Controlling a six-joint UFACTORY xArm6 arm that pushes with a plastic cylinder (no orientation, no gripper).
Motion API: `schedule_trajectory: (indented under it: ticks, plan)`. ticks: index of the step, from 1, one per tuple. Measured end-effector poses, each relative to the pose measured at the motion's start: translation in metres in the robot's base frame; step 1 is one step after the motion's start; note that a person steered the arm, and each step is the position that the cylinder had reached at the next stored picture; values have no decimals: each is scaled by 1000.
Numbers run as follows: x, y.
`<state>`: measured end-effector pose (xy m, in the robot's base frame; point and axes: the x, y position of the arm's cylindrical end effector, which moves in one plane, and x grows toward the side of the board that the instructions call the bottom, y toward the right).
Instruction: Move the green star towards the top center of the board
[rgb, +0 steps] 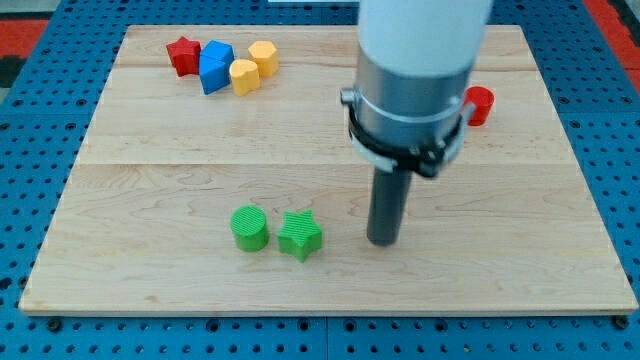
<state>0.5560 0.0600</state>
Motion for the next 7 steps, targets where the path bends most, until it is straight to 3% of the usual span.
schedule_trajectory:
  ticks: [1, 2, 4, 6, 7]
  plan:
    - [7, -87]
    - [-7, -137]
    - [-47, -134]
    - [-122, -102]
    - [-114, -114]
